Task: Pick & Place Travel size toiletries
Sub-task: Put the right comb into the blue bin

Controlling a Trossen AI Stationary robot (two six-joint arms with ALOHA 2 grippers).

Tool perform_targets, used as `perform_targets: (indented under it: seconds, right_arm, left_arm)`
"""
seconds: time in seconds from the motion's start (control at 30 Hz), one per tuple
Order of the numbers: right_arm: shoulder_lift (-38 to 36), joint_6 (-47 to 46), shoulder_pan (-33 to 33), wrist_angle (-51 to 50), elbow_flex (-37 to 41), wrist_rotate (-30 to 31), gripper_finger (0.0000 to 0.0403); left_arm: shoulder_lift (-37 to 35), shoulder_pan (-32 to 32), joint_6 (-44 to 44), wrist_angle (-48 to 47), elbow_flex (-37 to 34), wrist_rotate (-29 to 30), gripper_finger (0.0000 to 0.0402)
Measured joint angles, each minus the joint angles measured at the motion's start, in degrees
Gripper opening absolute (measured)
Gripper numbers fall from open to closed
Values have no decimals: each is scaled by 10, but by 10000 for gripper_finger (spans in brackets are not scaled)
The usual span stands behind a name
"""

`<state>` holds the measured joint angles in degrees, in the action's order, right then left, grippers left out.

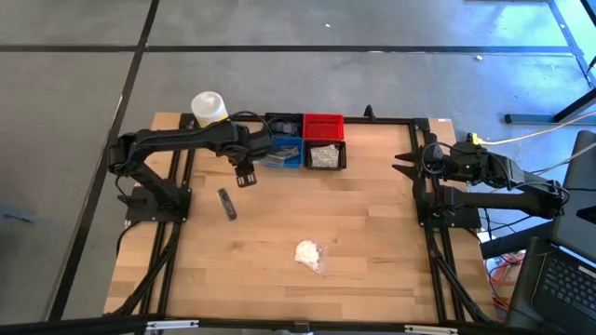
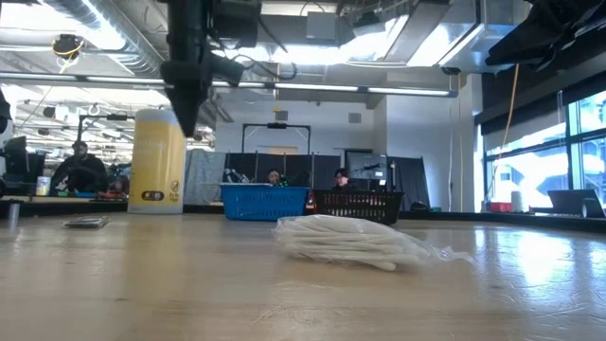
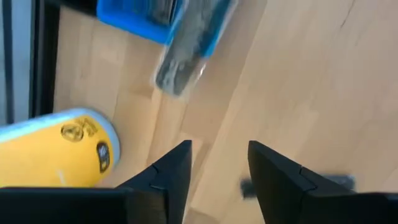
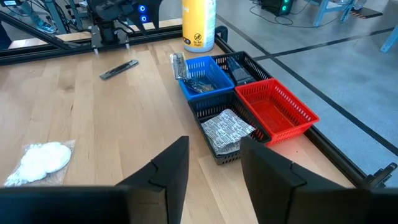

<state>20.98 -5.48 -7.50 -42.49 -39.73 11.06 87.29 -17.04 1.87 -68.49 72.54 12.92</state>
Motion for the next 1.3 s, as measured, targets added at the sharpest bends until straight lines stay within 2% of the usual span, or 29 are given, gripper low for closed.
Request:
perform_targets:
  seconds: [0.4, 0.5, 0.57, 0.7, 0.87, 1.03, 1.3]
  right_arm:
    - [0, 0, 0, 0, 0, 0, 126]
    - [0, 0, 0, 0, 0, 0, 122]
    - [0, 0, 0, 0, 0, 0, 120]
    - [0, 0, 0, 0, 0, 0, 116]
    - [0, 0, 0, 0, 0, 0, 112]
    - [0, 0, 0, 0, 0, 0, 116]
    - [0, 0, 0, 0, 0, 0, 133]
  left_arm:
    - [2, -13, 5, 2, -98, 2, 124]
    - [2, -33, -6, 50, -121, 15, 114]
    - [3, -45, -30, 92, -134, 2, 107]
    - [4, -65, -53, 146, -148, -24, 98]
    - [20, -83, -63, 145, -158, -39, 100]
    - [47, -89, -80, 167, -170, -23, 101]
    - [83, -89, -134, 260, -170, 1, 102]
